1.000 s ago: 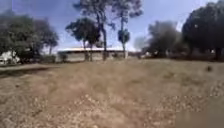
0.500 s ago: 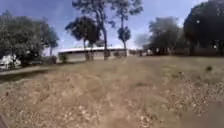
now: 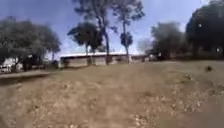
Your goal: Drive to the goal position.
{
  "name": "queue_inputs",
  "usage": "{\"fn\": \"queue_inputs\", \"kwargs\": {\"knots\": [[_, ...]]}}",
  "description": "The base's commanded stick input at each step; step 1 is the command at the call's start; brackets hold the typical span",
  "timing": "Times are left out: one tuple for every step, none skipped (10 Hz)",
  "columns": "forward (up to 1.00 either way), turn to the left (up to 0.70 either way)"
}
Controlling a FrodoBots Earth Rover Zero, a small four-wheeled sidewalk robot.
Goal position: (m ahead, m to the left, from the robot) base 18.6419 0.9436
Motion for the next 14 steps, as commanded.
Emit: {"fn": "queue_inputs", "kwargs": {"knots": [[0.7,0.35],[0.7,0.35],[0.7,0.35],[0.7,0.35],[0.7,0.0],[0.7,0.0],[0.7,0.0],[0.7,0.0],[0.7,0.0],[0.7,0.0],[0.7,0.0],[0.7,0.0],[0.7,0.0],[0.7,0.0]]}}
